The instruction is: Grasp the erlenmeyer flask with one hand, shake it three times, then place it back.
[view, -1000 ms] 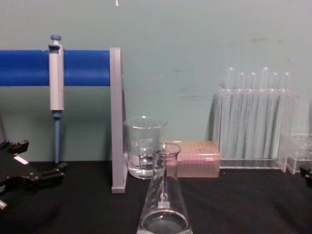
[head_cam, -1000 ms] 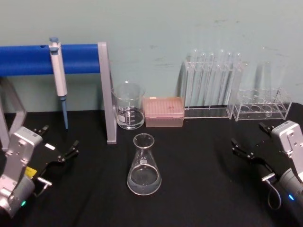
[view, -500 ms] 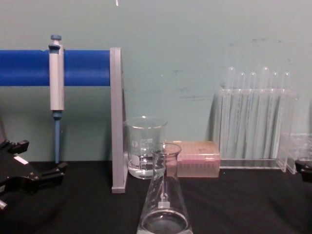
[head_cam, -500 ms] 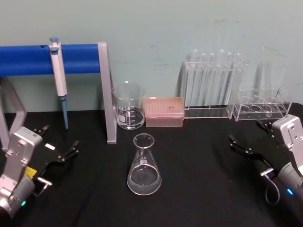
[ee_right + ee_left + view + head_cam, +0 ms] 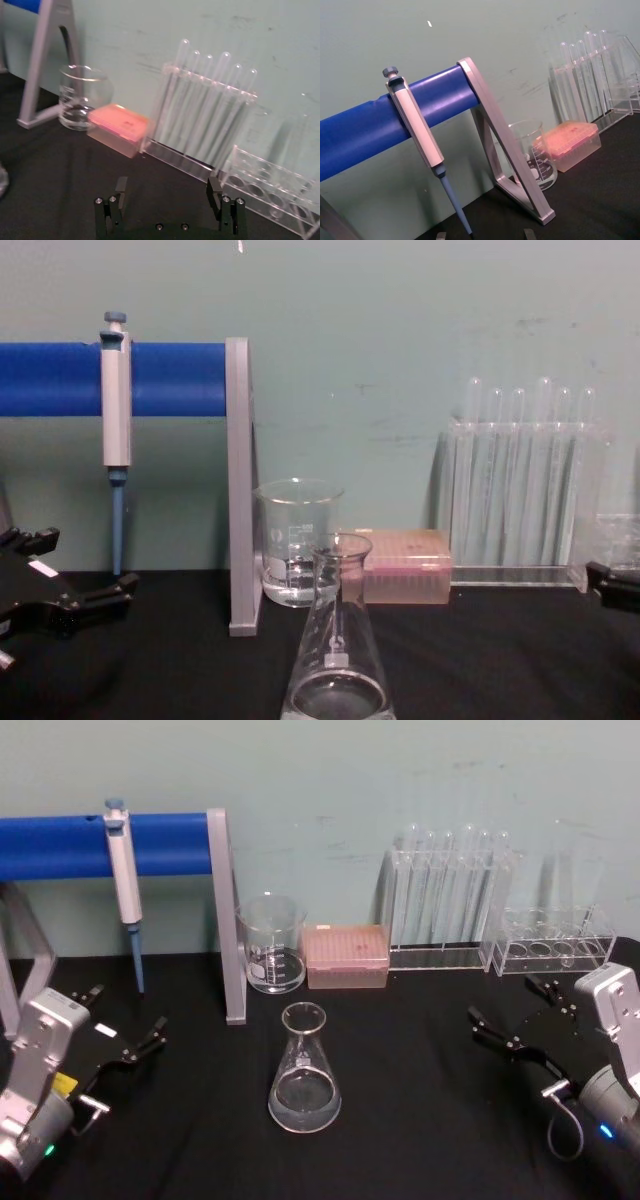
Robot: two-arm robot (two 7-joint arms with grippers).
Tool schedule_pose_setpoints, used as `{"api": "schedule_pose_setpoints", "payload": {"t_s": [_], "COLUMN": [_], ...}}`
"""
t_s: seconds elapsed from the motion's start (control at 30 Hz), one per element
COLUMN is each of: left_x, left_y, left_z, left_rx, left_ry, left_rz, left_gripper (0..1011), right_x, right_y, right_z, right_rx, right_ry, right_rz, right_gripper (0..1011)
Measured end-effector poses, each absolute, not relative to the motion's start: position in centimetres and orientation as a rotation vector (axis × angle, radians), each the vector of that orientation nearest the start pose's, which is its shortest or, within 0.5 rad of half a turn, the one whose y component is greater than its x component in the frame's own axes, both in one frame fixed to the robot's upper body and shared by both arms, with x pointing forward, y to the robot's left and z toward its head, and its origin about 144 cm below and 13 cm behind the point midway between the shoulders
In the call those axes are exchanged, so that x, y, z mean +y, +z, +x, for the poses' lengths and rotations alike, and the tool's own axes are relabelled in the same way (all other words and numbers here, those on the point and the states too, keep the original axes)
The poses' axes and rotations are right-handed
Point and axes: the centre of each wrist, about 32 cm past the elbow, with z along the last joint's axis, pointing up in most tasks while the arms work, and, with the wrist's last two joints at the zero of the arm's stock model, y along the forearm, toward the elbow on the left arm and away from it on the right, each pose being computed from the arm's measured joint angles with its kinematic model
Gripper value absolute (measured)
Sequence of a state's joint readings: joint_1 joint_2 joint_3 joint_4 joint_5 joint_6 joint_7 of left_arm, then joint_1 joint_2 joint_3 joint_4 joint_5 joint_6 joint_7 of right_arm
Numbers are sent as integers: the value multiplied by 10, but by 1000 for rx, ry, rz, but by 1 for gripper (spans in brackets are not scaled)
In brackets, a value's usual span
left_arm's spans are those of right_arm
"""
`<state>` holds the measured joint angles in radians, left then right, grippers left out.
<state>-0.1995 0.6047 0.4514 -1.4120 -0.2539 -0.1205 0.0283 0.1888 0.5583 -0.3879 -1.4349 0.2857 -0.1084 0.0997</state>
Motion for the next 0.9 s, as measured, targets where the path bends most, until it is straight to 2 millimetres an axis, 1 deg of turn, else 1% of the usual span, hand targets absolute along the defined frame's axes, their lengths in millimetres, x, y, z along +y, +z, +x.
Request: {"api": "schedule_pose_setpoints", "payload": {"t_s": [0.17,0.43,0.7,0.9], "left_x": [310,310,310,310], "left_y": [1140,1140,1140,1140], "left_z": [489,489,489,489], "left_rx": [-285,-285,-285,-285], "left_ry": [1248,1248,1248,1248], "left_rz": [304,304,304,304], "left_gripper": [1001,1001,1001,1001], "right_x": [-300,-293,-286,-278], "right_y": [1154,1158,1159,1157], "right_z": [485,479,480,485], "right_rx": [-195,-147,-110,-101], "right_ry": [-1110,-1012,-913,-831], "right_rz": [-191,-132,-92,-79], "right_gripper": [1000,1000,1000,1000]}}
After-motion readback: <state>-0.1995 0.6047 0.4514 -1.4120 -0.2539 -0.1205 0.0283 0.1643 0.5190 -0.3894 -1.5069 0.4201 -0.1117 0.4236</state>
